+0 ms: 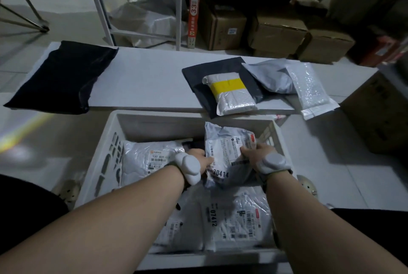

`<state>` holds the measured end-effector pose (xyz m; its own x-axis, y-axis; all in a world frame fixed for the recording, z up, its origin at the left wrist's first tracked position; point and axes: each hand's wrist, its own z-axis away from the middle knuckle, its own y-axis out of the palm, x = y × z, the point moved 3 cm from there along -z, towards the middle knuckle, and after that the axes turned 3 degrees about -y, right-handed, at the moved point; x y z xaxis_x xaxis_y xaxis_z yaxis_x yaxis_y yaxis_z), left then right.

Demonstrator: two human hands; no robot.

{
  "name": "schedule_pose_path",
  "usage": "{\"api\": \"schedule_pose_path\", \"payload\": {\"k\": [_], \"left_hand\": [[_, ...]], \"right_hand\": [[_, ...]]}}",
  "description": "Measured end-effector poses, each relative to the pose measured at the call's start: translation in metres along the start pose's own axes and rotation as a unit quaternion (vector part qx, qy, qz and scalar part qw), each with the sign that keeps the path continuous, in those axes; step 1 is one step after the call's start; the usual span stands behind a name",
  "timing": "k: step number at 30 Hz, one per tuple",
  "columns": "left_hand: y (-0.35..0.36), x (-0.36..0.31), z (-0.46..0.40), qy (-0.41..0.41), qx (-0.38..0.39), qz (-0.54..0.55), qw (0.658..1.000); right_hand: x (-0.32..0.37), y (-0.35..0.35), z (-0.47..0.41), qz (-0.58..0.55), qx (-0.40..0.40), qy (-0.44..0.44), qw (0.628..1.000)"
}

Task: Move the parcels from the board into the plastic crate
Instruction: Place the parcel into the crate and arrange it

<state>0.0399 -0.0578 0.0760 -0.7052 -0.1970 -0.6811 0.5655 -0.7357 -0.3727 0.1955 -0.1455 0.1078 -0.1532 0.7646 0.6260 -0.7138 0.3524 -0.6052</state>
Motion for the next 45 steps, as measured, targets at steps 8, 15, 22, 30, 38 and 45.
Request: {"api": "schedule_pose_path", "payload": {"k": [8, 15, 22, 30, 38, 45], "left_hand": [[0.033, -0.025, -0.016, -0.063, 0.055, 0.113, 0.990], [0.047, -0.024, -0.023, -0.104, 0.115, 0.107, 0.982], [0.045, -0.018, -0.037, 0.002, 0.037, -0.041, 0.998], [0.008, 0.013, -0.030, 0.030, -0.067, -0.240, 0.968], [-0.021, 0.049, -0.039, 0.004, -0.058, -0.351, 0.934], [-0.030, 0.071, -0.045, -0.002, -0.017, -0.393, 0.919]], "right_hand": [[-0.008, -0.023, -0.040, 0.103, -0.033, -0.048, 0.993], [-0.020, -0.012, -0.054, 0.174, -0.057, -0.069, 0.981], [-0.026, 0.008, -0.040, 0.235, -0.118, -0.125, 0.957], [-0.034, 0.041, -0.027, 0.382, 0.012, -0.267, 0.885], [-0.037, 0.047, -0.034, 0.400, 0.030, -0.232, 0.886], [-0.032, 0.052, -0.033, 0.401, 0.021, -0.224, 0.888]]}}
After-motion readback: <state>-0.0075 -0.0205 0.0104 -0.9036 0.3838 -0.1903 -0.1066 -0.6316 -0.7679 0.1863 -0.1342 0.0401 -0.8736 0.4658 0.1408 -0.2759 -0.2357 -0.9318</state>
